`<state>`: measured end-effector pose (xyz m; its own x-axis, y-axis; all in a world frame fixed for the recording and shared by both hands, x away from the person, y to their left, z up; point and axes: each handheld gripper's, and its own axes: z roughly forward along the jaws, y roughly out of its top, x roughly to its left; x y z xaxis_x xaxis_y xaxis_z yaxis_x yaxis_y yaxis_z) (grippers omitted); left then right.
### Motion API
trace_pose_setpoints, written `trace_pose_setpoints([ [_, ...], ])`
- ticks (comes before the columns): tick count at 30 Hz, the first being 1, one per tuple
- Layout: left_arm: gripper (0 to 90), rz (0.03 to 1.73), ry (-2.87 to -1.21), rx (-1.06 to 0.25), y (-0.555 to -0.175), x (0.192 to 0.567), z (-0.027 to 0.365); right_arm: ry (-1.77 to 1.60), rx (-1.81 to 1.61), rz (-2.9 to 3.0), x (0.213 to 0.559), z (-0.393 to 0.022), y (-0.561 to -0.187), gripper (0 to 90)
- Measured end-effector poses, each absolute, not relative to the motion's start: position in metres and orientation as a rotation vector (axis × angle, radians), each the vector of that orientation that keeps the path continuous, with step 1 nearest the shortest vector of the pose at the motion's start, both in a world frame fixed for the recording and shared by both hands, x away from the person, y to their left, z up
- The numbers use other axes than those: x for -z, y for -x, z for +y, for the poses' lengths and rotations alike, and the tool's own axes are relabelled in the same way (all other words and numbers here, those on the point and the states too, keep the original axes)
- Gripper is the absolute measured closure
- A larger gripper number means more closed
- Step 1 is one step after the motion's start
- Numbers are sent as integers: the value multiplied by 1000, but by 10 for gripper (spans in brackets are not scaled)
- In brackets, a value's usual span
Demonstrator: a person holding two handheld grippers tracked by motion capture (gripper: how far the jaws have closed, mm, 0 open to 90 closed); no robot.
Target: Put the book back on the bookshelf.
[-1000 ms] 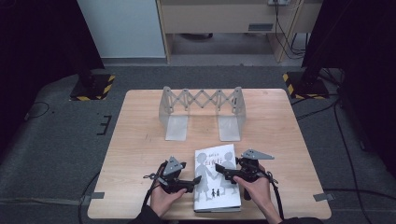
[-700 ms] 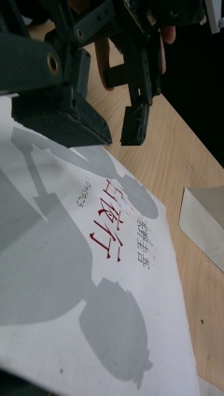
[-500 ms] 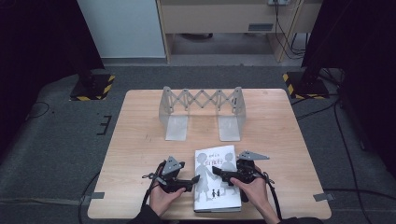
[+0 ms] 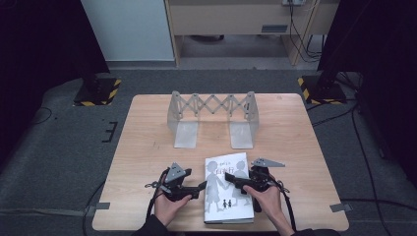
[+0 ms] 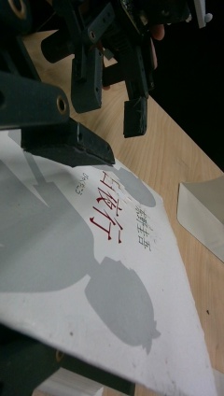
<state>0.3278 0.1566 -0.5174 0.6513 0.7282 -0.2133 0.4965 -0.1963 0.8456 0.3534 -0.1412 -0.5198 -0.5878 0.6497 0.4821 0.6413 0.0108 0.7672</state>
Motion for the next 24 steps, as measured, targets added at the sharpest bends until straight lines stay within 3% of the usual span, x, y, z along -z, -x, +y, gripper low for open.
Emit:
trace_pose_setpoints([
  [7, 181, 975, -1821, -290, -329, 514, 159, -1540, -1706, 2214, 519, -146, -357, 574],
  [24, 165, 930, -1766, -187, -328, 511, 151, -1566, -1850, 2153, 497, -149, -356, 769],
])
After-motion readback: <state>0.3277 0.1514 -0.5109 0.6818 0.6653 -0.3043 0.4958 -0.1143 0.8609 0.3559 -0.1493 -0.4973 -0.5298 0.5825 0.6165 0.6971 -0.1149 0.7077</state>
